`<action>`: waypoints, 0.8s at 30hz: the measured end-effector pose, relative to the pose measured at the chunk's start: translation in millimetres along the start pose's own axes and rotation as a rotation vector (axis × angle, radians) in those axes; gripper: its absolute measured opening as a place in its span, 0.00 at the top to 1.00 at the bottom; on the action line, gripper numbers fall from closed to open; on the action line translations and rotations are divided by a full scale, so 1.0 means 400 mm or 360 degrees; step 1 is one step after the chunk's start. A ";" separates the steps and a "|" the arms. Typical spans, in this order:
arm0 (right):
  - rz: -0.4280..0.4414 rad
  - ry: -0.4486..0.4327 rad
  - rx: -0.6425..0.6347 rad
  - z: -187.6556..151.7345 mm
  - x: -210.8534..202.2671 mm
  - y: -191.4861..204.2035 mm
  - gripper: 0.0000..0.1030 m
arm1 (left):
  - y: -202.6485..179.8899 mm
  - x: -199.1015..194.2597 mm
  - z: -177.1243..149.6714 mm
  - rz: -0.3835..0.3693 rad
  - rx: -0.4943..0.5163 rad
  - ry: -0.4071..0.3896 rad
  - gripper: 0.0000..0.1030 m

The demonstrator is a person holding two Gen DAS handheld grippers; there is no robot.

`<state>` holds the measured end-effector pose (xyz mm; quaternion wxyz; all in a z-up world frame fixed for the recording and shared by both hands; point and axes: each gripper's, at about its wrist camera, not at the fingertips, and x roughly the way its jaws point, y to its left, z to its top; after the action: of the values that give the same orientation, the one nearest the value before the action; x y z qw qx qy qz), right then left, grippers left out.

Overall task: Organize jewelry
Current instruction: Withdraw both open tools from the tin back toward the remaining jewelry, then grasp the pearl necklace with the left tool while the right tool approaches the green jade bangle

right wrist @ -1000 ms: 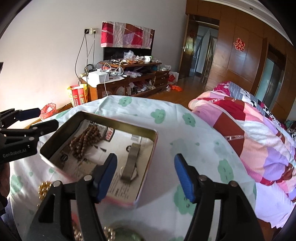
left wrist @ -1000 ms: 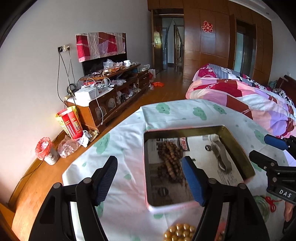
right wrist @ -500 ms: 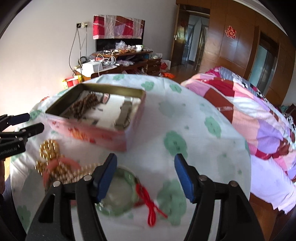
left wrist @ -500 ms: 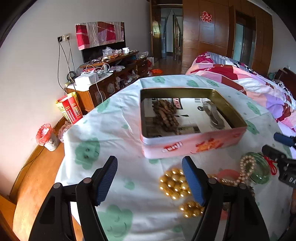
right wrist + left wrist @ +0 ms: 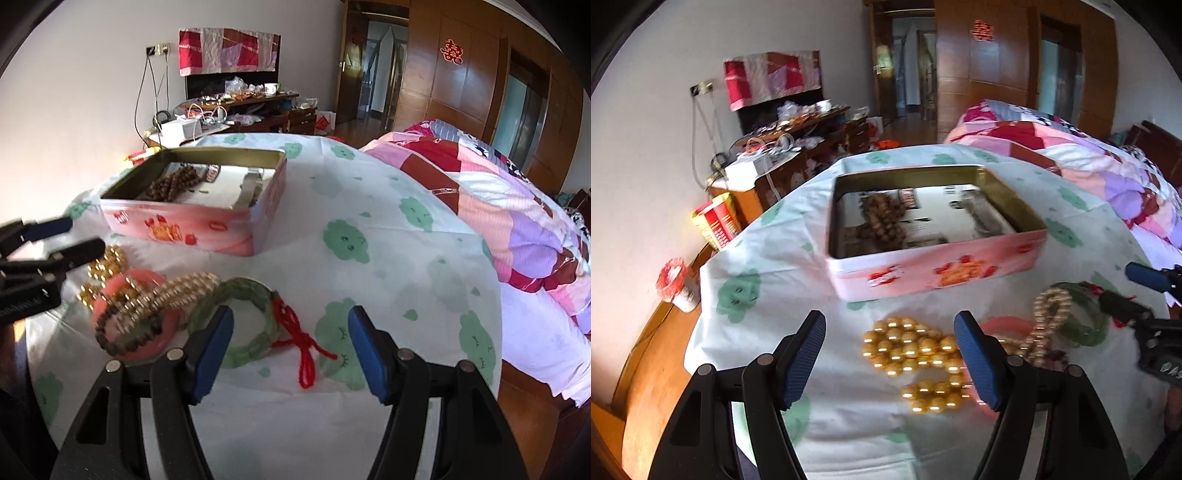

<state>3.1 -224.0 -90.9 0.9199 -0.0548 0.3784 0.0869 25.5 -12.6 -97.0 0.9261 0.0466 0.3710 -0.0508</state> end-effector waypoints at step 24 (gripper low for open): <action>-0.0113 0.0026 0.0149 -0.036 -0.025 -0.064 0.47 | -0.191 -0.028 0.015 -0.0318 0.0221 -0.0047 0.30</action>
<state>-8.8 -252.7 -93.2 0.9209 -0.0258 0.3872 0.0359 11.8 -88.3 -88.4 0.9163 0.0727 0.3557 -0.1691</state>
